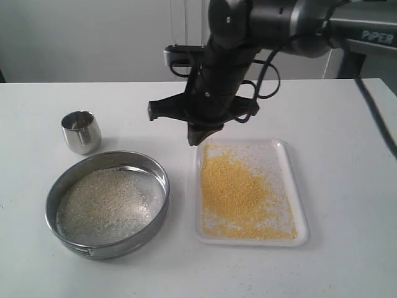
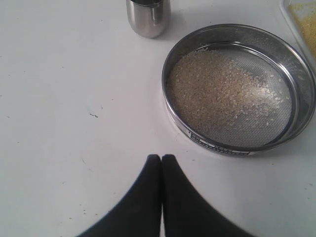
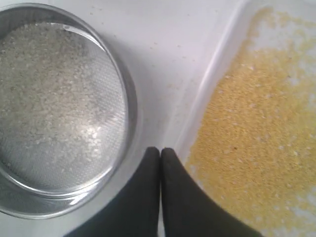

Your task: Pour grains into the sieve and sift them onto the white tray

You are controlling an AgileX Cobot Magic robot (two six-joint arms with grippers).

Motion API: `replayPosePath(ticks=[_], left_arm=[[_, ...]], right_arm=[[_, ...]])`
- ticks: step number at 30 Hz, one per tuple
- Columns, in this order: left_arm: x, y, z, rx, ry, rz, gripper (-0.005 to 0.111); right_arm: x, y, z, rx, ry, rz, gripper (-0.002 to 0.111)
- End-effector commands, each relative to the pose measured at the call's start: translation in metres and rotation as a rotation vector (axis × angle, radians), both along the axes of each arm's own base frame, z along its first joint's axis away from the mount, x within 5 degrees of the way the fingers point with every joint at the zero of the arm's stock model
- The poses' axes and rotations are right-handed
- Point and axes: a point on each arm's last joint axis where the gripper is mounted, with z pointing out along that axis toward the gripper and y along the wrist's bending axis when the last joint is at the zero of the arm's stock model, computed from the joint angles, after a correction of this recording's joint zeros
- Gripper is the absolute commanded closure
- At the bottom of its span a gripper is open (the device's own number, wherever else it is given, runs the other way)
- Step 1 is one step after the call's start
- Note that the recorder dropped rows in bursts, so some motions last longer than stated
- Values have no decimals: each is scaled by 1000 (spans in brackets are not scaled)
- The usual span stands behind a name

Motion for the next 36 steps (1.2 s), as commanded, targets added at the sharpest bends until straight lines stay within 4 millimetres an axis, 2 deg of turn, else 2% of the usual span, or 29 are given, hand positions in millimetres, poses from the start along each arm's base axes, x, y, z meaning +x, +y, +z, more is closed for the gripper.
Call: replayPosePath(ticks=[1,2,9,11,14,17,19,25,36], left_arm=[[-2,0,-1,-8,3,1,107],[-2,0,-1,-8,3,1,107],[-2,0,-1,-8,3,1,107],[-2,0,-1,-8,3,1,107],[-2,0,-1,-8,3,1,107],[-2,0,-1,-8,3,1,107],[-2,0,-1,-8,3,1,107],[-2,0,-1,-8,3,1,107],[-2,0,-1,-8,3,1,107]], right_arm=[[-2,-48,16,-23,-30,-32,108],[-4,-63,21,-24,-41,-49,108],[-15,-122,39,-41,-92,-103,108],[-21,-145,43,-51,-106,-131,108],[-34,-182,46,-74,-116,-182,108],[-47,-205,47,-80,-118,-243,108],[-62,-218,50,-87,-157,-265,108],[-108,-229,60,-145,-252,-270,108],[-173,-233,76,-105,-439,-296,108]])
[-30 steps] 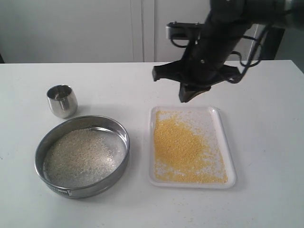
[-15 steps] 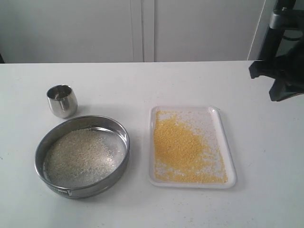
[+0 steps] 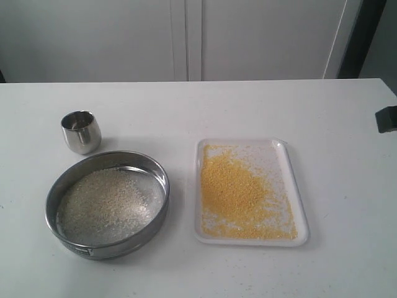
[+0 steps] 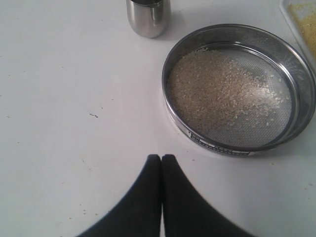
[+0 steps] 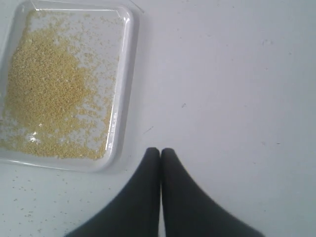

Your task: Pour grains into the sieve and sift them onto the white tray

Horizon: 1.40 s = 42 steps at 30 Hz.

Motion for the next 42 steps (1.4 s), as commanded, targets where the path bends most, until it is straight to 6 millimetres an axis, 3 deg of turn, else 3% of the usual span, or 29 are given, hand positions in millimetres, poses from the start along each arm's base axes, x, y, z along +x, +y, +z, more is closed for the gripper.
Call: replayPosePath(ticks=[1,9,16,35,42], left_arm=[[-2,0,-1,-8,3,1,107],[-2,0,-1,-8,3,1,107],[-2,0,-1,-8,3,1,107],[-2,0,-1,-8,3,1,107],[-2,0,-1,-8,3,1,107]], right_arm=[[-25,-4,8,-1,-99,-15,108],[-62,-6,16,45,-237,-59,108],[-81,-8,24,40,-296,-58,108],[-84,-9,27,24,-330,-55,108],[-88,-11,31,10,-425,-58,108]])
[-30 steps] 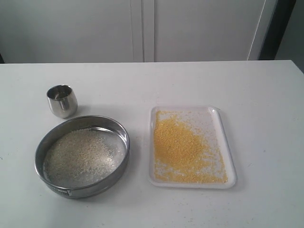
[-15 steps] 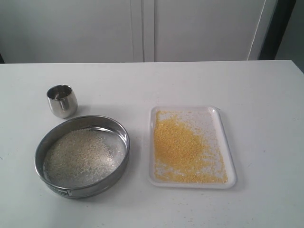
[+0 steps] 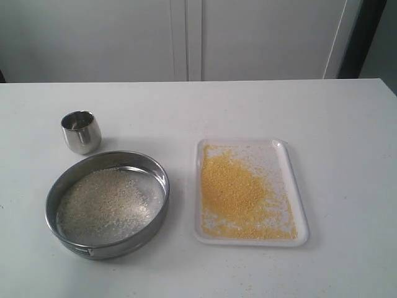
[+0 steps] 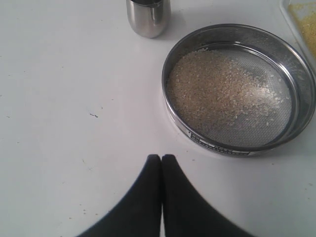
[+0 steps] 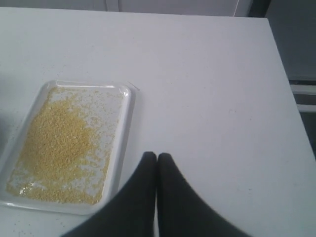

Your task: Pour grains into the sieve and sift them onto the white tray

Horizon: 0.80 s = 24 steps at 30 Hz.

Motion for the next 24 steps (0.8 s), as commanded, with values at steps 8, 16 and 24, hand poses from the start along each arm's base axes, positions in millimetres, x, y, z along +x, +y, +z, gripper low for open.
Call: replayPosePath(ticks=[8,16,24], left_arm=[[-2,0,-1,-8,3,1,107],[-2,0,-1,-8,3,1,107],[-2,0,-1,-8,3,1,107]], right_arm=[[-35,-6,-7,-43,-288,-22,108],[-62,-8,-49,-38,-367,-22,108],[-71,-9,-91,-60,-397,-25,108]])
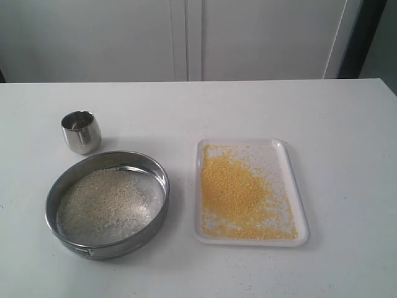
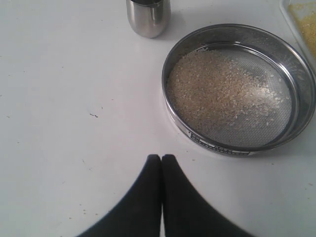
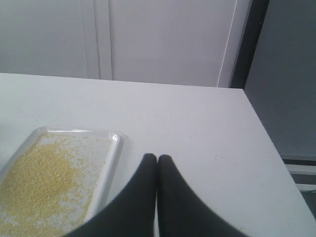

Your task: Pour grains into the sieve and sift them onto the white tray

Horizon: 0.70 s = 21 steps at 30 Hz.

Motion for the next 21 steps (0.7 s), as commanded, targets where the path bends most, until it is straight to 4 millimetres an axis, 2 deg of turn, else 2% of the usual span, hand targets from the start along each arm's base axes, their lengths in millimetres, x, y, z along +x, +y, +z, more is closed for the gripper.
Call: replayPosePath(ticks=[1,8,13,21], left_arm=[[-2,0,-1,-8,3,1,107],[-2,0,-1,-8,3,1,107],[-2,0,-1,-8,3,1,107],[-2,0,-1,-8,3,1,107]], right_arm=[[-2,-1,-21,-23,-25,-12,108],[3,-1,-57,-23,45,-9,108],[11,1,-69,8,-33,3,108],[15,2,-103,4,70,2,108]])
